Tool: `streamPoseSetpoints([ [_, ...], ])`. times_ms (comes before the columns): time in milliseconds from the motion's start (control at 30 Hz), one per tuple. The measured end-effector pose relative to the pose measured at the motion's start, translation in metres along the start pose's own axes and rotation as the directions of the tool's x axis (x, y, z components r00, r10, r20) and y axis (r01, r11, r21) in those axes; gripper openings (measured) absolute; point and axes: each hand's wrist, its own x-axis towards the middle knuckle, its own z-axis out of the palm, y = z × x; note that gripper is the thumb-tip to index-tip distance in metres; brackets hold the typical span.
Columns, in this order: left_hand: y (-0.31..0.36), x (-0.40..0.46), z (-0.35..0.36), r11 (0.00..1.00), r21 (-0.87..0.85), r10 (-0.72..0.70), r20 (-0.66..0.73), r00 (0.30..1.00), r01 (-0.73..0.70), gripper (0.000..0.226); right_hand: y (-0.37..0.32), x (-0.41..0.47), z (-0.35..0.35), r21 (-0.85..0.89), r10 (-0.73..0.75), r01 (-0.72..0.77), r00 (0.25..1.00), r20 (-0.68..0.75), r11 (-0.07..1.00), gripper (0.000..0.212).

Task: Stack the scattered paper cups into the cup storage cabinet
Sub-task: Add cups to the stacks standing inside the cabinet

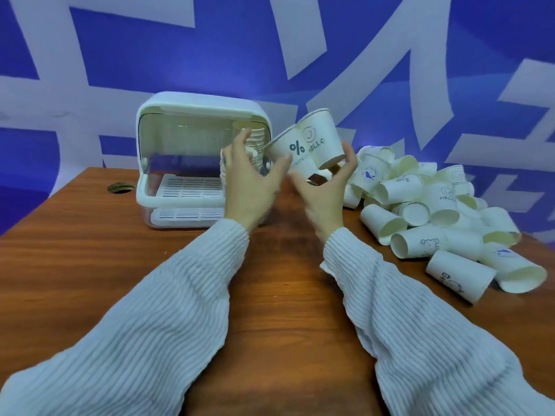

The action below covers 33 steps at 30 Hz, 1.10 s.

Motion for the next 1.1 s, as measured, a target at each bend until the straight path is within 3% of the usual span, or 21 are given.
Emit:
streamPoseSetpoints([
  [67, 0.011, 0.002, 0.005, 0.953, -0.212, -0.217, 0.029, 0.976, 0.218, 0.102, -0.009, -0.016, -0.002, 0.023, 0.011, -0.013, 0.993, 0.121, 1.000, 0.097],
  [100, 0.015, 0.002, 0.005, 0.934, -0.239, -0.268, 0.031, 0.963, 0.267, 0.100, -0.012, -0.024, -0.003, 0.028, 0.016, -0.021, 0.984, 0.177, 0.999, 0.092],
  [167, 0.016, 0.001, 0.002, 0.927, -0.224, -0.301, 0.034, 0.953, 0.300, 0.086, -0.016, -0.030, -0.006, 0.025, 0.035, -0.041, 0.977, 0.209, 0.999, 0.071],
  [267, 0.016, -0.004, -0.006, 0.949, -0.160, -0.262, 0.078, 0.962, 0.272, 0.066, -0.025, -0.023, -0.007, 0.007, 0.079, -0.080, 0.991, 0.105, 0.997, 0.044],
  [367, 0.013, -0.006, -0.019, 0.950, -0.156, -0.255, 0.103, 0.961, 0.269, 0.067, -0.033, -0.009, -0.005, -0.066, 0.073, -0.069, 0.996, 0.053, 0.995, 0.047],
  [533, 0.003, -0.004, -0.048, 0.961, -0.084, -0.253, 0.125, 0.959, 0.264, 0.064, -0.033, 0.007, 0.001, -0.125, 0.150, -0.117, 0.942, 0.302, 0.985, 0.097],
  [733, -0.004, 0.003, -0.074, 0.983, -0.053, -0.178, -0.092, 0.980, 0.173, 0.065, -0.042, 0.027, 0.034, -0.122, -0.003, 0.025, 0.985, 0.174, 0.992, 0.074],
  [900, -0.004, 0.004, -0.085, 0.985, -0.048, -0.174, -0.138, 0.975, 0.169, 0.070, -0.038, 0.037, 0.072, -0.284, 0.001, 0.067, 0.972, 0.233, 0.957, 0.062],
  [1000, -0.006, 0.007, -0.089, 0.987, -0.050, -0.158, -0.129, 0.979, 0.152, 0.069, -0.035, 0.041, 0.082, -0.482, -0.005, 0.200, 0.927, 0.375, 0.853, 0.066],
  [1100, -0.006, 0.010, -0.093, 0.989, -0.038, -0.144, -0.127, 0.981, 0.141, 0.069, -0.029, 0.045, 0.086, -0.679, 0.085, 0.328, 0.862, 0.499, 0.656, 0.061],
])
